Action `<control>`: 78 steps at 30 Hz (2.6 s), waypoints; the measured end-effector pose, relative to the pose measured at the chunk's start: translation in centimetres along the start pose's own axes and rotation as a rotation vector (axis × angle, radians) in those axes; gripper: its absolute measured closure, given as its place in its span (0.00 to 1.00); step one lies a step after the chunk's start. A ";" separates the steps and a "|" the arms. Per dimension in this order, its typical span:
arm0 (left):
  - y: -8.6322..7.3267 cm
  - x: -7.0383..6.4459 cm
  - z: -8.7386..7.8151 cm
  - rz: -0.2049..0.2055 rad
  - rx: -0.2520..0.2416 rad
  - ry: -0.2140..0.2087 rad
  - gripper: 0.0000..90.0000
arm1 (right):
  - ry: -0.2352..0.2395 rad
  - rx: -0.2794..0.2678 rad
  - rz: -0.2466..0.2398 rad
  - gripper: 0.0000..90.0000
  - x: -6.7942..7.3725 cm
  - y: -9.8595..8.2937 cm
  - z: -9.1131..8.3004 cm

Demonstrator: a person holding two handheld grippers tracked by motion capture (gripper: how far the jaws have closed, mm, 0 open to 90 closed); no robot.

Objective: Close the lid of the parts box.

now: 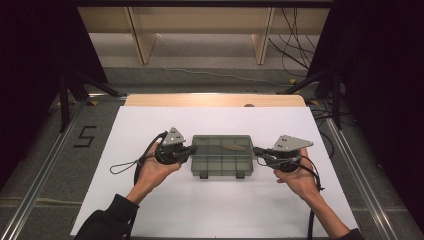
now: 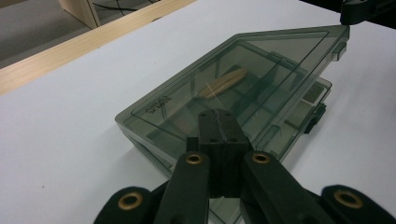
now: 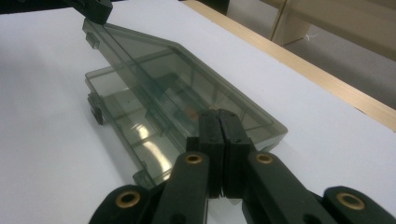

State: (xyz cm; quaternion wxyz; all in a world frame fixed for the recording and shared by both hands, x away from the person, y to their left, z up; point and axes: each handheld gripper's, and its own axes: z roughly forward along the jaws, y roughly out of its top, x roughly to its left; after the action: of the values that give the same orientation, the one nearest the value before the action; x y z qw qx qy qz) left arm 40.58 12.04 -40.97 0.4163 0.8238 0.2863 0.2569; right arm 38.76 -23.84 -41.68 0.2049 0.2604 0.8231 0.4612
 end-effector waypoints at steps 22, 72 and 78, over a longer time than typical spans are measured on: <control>-2.0 -0.6 0.4 0.012 0.055 -0.084 1.00 | 0.043 0.089 -0.016 1.00 0.1 -1.5 1.3; -3.6 -1.3 1.4 0.017 0.105 -0.079 1.00 | 0.083 0.154 -0.029 1.00 0.2 -2.7 2.7; -3.7 -1.3 1.5 0.016 0.103 -0.104 1.00 | 0.086 0.158 -0.035 1.00 0.2 -2.7 2.7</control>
State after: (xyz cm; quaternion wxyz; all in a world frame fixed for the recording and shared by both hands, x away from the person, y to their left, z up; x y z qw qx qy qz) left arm 39.72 12.09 -45.06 0.3857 0.8587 0.2703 0.2022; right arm 39.52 -23.12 -45.32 0.1563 0.2414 0.8694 0.4018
